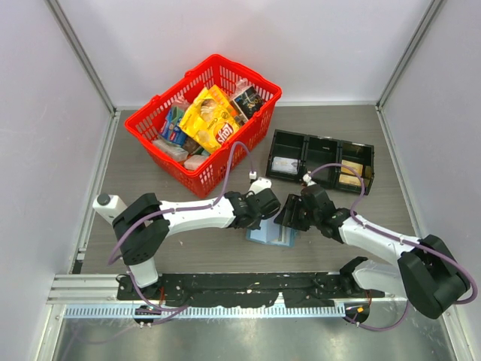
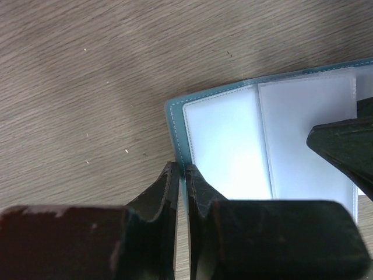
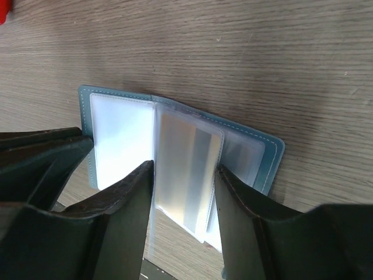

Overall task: Take the credit cards out of the card holder
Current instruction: Remove the credit card from the card holder.

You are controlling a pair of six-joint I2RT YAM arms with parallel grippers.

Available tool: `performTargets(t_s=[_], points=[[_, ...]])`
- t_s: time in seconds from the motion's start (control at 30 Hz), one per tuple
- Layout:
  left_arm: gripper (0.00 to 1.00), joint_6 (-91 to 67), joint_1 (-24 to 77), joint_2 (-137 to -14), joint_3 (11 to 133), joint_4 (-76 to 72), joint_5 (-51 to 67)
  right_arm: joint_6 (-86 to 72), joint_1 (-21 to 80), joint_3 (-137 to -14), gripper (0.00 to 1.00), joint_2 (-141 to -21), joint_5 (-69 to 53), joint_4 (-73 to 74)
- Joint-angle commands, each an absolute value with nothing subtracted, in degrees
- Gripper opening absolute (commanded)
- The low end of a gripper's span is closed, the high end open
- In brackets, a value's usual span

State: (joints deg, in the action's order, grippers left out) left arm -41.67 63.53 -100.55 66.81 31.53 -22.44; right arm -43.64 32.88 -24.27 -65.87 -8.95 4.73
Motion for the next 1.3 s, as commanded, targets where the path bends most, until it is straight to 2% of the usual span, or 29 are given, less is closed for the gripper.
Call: performTargets(t_s=[0.0,0.2,0.37,0.67,1.1,1.27], points=[[0.10,-42.5,63.7,-99.1,66.4,28.6,-20.7,-43.7,33.1,-24.6,0.50,-63.3,-12.4,1.5],[0.08,-42.7,63.7,-99.1,66.4,28.3,-20.3,-43.5,33.1,-25.1,0.50,-60.7,-13.1,1.8],[0.05,-42.7,63.7,-99.1,66.2,28.4,-20.3,-43.0,33.2,-25.1,0.62,-59.2,-12.3,2.3],[0.03,-42.8,63.7,-99.1,66.1,28.4,-20.0,-42.6,33.1,-24.7,0.64,-58.6,-13.1,1.1],[0.03,-43.2,63.8,-98.9,65.7,28.2,-19.8,-45.2,33.2,-22.1,0.49,-60.3,-20.8,-9.3],[0.03,-43.2,63.7,-98.6,65.6,28.0,-19.6,-45.7,33.1,-21.8,0.48,-63.2,-23.3,-11.9]])
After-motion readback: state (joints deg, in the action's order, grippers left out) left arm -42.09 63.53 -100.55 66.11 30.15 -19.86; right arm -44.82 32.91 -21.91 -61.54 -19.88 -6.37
